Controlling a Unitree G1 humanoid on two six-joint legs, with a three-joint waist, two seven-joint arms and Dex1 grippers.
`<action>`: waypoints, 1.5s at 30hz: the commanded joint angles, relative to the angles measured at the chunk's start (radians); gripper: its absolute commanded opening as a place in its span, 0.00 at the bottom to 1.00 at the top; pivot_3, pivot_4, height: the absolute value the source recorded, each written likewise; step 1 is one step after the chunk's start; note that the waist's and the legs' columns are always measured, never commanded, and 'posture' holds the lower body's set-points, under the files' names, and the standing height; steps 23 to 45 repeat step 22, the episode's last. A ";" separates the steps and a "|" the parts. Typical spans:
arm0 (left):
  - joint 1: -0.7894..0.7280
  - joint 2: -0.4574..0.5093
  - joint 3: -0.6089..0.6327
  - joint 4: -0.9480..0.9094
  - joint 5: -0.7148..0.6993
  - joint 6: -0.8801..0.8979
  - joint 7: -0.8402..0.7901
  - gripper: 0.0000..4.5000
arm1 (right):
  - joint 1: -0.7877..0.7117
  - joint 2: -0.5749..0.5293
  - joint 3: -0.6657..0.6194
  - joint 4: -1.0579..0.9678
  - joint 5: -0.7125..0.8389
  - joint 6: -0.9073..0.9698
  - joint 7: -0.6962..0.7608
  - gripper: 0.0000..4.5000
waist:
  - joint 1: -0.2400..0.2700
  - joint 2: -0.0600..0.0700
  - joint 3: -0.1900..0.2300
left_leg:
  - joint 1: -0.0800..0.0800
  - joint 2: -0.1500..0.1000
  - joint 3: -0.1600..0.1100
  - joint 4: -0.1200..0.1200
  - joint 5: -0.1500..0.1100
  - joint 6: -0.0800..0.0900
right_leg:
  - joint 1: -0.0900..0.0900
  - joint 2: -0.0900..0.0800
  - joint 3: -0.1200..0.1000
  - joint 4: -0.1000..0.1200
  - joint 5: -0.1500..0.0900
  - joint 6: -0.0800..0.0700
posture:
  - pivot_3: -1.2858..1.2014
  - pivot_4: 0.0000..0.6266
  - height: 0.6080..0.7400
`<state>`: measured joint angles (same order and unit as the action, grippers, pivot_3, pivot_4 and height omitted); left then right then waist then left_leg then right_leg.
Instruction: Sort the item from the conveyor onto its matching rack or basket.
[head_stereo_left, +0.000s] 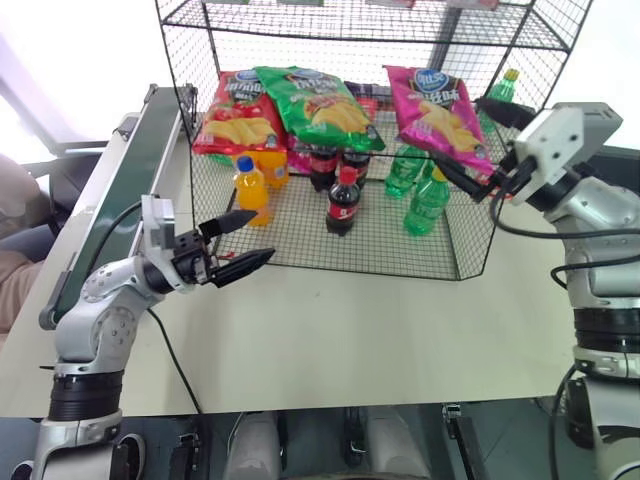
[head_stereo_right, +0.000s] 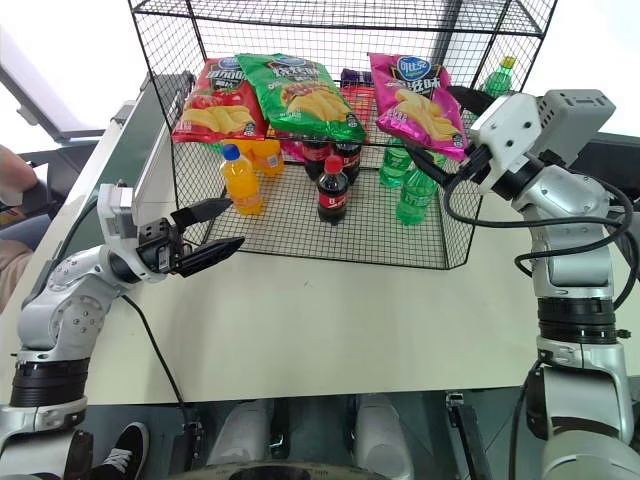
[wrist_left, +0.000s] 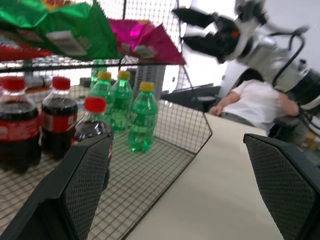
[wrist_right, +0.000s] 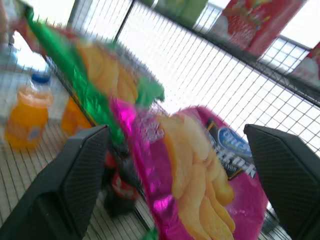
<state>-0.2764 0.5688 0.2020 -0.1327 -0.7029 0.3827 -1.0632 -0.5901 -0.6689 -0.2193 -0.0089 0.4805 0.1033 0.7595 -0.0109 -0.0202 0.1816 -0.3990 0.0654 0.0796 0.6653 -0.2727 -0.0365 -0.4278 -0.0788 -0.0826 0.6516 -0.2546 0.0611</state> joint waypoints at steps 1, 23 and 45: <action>0.004 0.046 0.038 -0.012 0.045 -0.014 0.048 1.00 | 0.061 -0.021 -0.112 -0.166 0.287 0.224 0.024 1.00 | 0.001 0.000 0.000 | 0.000 0.000 -0.001 0.000 0.000 0.000 | 0.000 0.000 0.000 0.000 0.000 0.000 | 0.52 0.24 1.00; 0.229 0.253 0.274 -0.012 0.102 0.006 0.128 1.00 | 0.560 -0.186 -0.256 -0.063 0.195 0.149 0.418 1.00 | 0.020 0.000 0.000 | 0.002 0.000 0.001 0.000 -0.002 0.003 | 0.001 0.000 0.000 -0.002 0.000 0.000 | 0.52 0.24 1.00; 0.229 0.253 0.274 -0.012 0.102 0.006 0.128 1.00 | 0.560 -0.186 -0.256 -0.063 0.195 0.149 0.418 1.00 | 0.020 0.000 0.000 | 0.002 0.000 0.001 0.000 -0.002 0.003 | 0.001 0.000 0.000 -0.002 0.000 0.000 | 0.52 0.24 1.00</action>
